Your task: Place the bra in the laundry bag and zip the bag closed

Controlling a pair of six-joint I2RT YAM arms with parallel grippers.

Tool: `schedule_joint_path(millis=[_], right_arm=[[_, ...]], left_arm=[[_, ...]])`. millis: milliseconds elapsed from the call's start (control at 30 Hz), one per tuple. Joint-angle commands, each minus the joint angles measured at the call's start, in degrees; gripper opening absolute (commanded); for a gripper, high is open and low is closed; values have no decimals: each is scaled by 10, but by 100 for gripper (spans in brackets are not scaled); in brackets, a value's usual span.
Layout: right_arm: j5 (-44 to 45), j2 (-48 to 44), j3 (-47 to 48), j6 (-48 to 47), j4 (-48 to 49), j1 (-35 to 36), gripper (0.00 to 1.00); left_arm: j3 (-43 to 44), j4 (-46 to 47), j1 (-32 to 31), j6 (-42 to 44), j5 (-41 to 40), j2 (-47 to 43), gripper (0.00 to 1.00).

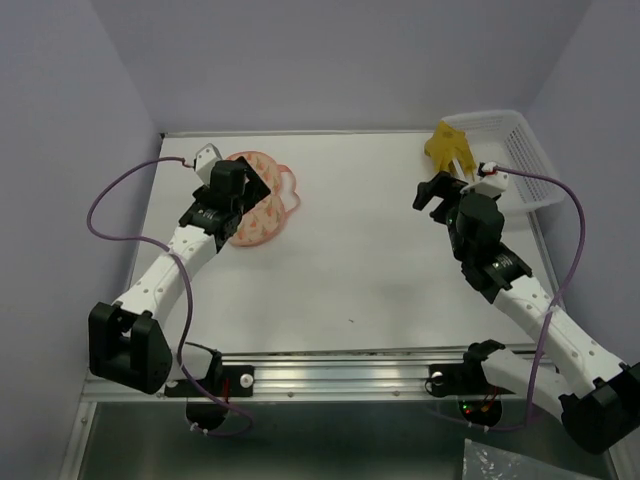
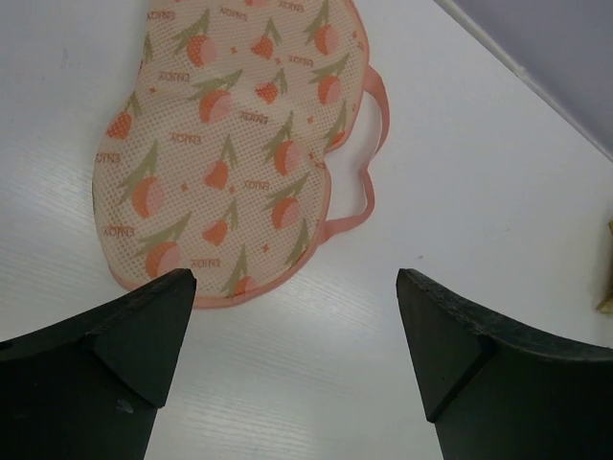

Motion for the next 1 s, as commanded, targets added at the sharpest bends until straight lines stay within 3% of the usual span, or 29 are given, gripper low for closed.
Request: schedule_joint_path(millis=[0,300,600,967], right_arm=[[1,2,4,-3,4,1,100],[-57,18,-15,-19,44,1,100],[-88,108,28,-35,-36,1,100],[-50,193,61,-51,-100,1,100]], left_arm=[[2,35,1,25,1,-43,99],[0,51,2,102,36,-7,99],[190,-17,2,178,66,223,99],[347,-84,1,216,23,404,99]])
